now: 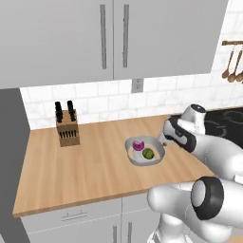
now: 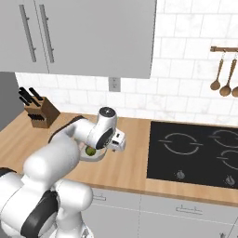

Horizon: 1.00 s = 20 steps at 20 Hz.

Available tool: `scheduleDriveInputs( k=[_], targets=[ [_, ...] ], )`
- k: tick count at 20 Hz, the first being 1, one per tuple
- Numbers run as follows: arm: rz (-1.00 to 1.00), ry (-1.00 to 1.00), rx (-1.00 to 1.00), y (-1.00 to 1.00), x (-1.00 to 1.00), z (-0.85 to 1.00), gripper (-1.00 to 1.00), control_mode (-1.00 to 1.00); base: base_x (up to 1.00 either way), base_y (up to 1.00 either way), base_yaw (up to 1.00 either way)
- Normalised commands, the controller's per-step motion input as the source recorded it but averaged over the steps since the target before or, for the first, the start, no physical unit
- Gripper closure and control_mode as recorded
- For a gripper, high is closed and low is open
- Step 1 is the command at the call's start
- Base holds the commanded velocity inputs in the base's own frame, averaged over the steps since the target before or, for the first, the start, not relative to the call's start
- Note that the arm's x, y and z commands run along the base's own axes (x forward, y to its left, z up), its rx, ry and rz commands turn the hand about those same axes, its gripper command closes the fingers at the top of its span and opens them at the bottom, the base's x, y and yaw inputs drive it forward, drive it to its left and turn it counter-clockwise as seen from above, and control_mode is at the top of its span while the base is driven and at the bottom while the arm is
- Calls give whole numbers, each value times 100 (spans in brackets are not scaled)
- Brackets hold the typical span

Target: Take the meat container that has the fish and place it on the second highest rack of the freezer. Then take the vegetable container that has the onion and lime and place it on the highest rack of the freezer.

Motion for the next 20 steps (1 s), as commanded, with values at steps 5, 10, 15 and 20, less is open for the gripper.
scheduleDriveInputs(
  k=[5,10,15,20],
  targets=[
    [26,13,0,3,70,-4,-100,-100,0,0,0],
    [12,10,0,8,28,-25,-100,-100,0,0,0],
    [1,0,-1,16,6,-54,-100,-100,0,0,0],
    [0,4,0,25,0,-36,-100,-100,0,0,0]
  ],
)
